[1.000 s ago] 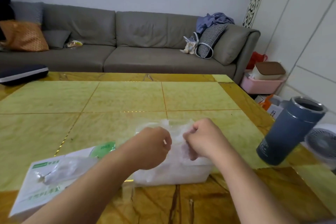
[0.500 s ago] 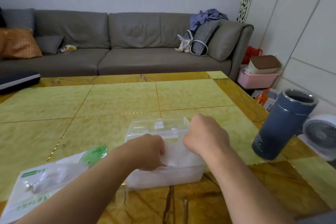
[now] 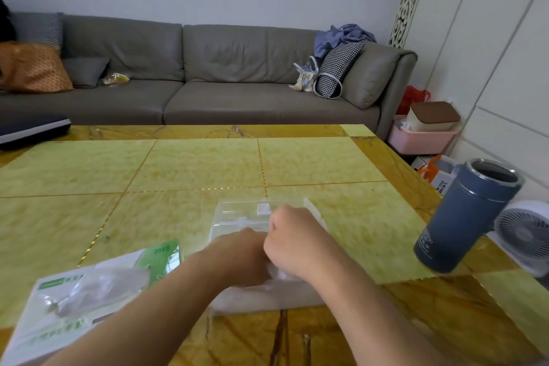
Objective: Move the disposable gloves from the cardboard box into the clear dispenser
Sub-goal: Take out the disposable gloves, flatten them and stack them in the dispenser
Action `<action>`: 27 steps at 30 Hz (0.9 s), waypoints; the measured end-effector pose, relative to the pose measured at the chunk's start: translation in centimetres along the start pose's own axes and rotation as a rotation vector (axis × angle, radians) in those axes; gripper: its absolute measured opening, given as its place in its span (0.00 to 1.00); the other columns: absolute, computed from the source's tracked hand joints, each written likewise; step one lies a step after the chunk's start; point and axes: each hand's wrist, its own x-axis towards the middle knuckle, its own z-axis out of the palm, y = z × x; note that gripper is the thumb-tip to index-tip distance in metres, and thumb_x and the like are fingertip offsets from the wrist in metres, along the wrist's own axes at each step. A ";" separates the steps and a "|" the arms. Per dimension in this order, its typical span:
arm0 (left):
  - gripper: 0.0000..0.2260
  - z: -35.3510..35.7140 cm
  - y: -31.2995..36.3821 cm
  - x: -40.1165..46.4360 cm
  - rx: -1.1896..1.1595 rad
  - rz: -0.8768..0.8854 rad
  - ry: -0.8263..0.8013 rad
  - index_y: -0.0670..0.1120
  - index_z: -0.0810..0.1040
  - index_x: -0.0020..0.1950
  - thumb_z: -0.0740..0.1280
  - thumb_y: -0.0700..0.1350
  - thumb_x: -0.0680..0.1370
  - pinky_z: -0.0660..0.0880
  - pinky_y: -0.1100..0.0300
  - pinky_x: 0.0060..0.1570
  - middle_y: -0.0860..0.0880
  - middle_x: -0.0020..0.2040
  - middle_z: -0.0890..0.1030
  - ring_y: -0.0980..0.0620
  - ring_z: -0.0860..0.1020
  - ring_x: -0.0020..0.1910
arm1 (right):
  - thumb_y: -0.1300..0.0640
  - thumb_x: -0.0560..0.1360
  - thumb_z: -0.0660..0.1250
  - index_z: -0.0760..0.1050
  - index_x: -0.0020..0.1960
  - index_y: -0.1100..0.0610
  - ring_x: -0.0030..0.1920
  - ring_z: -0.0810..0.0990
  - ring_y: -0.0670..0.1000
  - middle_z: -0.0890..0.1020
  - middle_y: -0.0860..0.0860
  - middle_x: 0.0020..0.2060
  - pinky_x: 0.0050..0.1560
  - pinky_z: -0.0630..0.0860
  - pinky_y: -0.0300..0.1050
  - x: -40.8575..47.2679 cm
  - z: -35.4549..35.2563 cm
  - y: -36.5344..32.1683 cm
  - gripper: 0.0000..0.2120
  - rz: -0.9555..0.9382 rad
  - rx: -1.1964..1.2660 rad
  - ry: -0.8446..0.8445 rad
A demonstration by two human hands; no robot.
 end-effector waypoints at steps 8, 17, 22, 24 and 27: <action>0.12 0.0 -0.8 0.1 -0.031 0.006 -0.038 0.54 0.76 0.62 0.66 0.46 0.79 0.76 0.55 0.50 0.54 0.52 0.79 0.48 0.78 0.53 | 0.66 0.77 0.62 0.68 0.37 0.57 0.31 0.69 0.51 0.72 0.53 0.36 0.28 0.62 0.43 0.0 -0.1 1.3 0.11 0.138 -0.326 -0.151; 0.23 -1.8 -1.5 -0.7 0.054 0.021 -0.152 0.55 0.71 0.74 0.69 0.42 0.79 0.79 0.51 0.59 0.52 0.62 0.80 0.48 0.79 0.59 | 0.60 0.73 0.73 0.74 0.38 0.56 0.32 0.75 0.52 0.77 0.52 0.36 0.32 0.70 0.43 2.3 0.9 1.1 0.09 0.239 -0.518 -0.353; 0.11 -2.2 0.1 -1.1 0.006 -0.029 0.213 0.51 0.80 0.59 0.64 0.42 0.79 0.82 0.48 0.49 0.50 0.54 0.82 0.46 0.82 0.52 | 0.60 0.78 0.69 0.75 0.43 0.57 0.42 0.76 0.55 0.76 0.51 0.39 0.45 0.74 0.49 2.7 1.1 1.1 0.05 0.189 -0.524 -0.433; 0.06 -1.8 1.6 -1.4 0.018 -0.003 0.214 0.46 0.80 0.50 0.64 0.39 0.78 0.82 0.50 0.46 0.47 0.50 0.82 0.45 0.82 0.49 | 0.59 0.79 0.68 0.76 0.45 0.55 0.45 0.77 0.55 0.77 0.50 0.41 0.47 0.75 0.49 2.6 1.1 1.2 0.04 0.173 -0.523 -0.429; 0.07 -1.1 2.7 -1.4 0.014 -0.072 0.070 0.47 0.70 0.41 0.65 0.40 0.79 0.74 0.55 0.39 0.49 0.42 0.76 0.46 0.79 0.44 | 0.55 0.80 0.68 0.76 0.46 0.55 0.50 0.79 0.56 0.80 0.52 0.47 0.50 0.75 0.48 2.7 1.3 1.2 0.05 0.188 -0.547 -0.437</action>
